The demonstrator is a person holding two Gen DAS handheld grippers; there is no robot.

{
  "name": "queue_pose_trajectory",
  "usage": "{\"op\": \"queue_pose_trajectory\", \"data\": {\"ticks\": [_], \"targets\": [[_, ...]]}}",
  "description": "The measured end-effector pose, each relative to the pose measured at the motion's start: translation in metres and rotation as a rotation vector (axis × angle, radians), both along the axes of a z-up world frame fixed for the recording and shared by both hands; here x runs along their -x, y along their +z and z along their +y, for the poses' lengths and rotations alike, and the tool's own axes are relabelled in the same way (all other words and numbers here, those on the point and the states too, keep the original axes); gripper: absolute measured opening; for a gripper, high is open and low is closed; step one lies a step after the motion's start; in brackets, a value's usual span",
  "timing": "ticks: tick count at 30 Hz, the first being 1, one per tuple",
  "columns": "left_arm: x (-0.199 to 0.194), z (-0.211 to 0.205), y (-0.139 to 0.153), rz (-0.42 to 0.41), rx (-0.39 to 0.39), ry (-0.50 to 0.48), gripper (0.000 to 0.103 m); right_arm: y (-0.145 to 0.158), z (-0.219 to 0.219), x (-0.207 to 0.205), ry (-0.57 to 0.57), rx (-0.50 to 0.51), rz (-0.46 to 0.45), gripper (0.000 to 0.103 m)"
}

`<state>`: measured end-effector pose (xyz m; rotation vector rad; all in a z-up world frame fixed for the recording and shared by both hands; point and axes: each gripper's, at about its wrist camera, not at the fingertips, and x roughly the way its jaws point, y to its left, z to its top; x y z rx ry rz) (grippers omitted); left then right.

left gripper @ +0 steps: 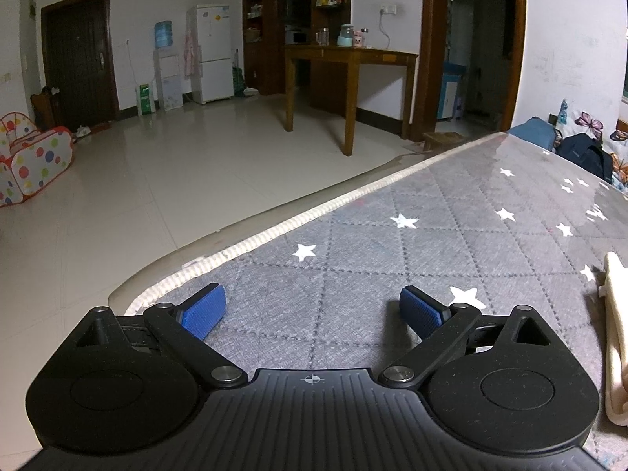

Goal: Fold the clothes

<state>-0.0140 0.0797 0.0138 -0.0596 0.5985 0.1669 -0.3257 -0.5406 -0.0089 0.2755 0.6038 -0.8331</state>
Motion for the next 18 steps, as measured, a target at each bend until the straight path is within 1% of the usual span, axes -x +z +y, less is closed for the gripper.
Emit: {"op": "queue_pose_trajectory", "data": {"ticks": [9, 18], "targets": [[0.0014, -0.0011, 0.0033, -0.001, 0.000, 0.000, 0.096, 0.0000, 0.0001, 0.0000, 0.000, 0.000, 0.000, 0.103], [0.0036, 0.0047, 0.0002, -0.001, 0.004, 0.000, 0.096, 0.0001, 0.0002, 0.0001, 0.000, 0.000, 0.000, 0.103]]}}
